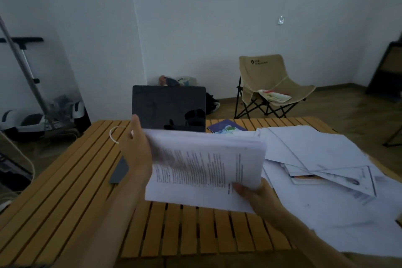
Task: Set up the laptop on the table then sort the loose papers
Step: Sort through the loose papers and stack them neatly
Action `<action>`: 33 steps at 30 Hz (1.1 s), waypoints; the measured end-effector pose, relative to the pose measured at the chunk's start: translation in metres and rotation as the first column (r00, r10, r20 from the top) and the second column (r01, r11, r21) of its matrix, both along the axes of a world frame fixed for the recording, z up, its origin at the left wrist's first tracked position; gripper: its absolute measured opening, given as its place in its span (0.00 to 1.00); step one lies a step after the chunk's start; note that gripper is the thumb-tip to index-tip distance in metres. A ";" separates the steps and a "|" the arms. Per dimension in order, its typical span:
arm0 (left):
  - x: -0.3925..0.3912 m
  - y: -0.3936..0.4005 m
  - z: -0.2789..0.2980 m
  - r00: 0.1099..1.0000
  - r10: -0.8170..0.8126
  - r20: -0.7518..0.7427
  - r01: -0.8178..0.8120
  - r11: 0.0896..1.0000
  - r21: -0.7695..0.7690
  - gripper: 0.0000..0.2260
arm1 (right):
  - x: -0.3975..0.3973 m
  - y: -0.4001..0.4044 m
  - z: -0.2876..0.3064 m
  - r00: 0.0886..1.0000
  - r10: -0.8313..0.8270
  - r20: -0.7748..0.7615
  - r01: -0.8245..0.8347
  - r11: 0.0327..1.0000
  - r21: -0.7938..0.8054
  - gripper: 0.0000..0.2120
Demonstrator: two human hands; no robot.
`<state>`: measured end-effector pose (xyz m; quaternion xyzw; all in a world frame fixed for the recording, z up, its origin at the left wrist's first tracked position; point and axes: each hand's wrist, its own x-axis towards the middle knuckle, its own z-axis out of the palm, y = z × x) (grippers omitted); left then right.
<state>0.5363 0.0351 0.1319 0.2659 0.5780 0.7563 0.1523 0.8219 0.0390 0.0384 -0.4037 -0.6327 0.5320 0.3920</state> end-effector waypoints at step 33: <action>-0.074 0.138 -0.089 0.058 -0.718 -0.694 -0.429 0.610 -0.667 0.17 | -0.122 0.003 -0.012 0.965 0.232 -0.119 -0.241 0.621 -0.746 0.14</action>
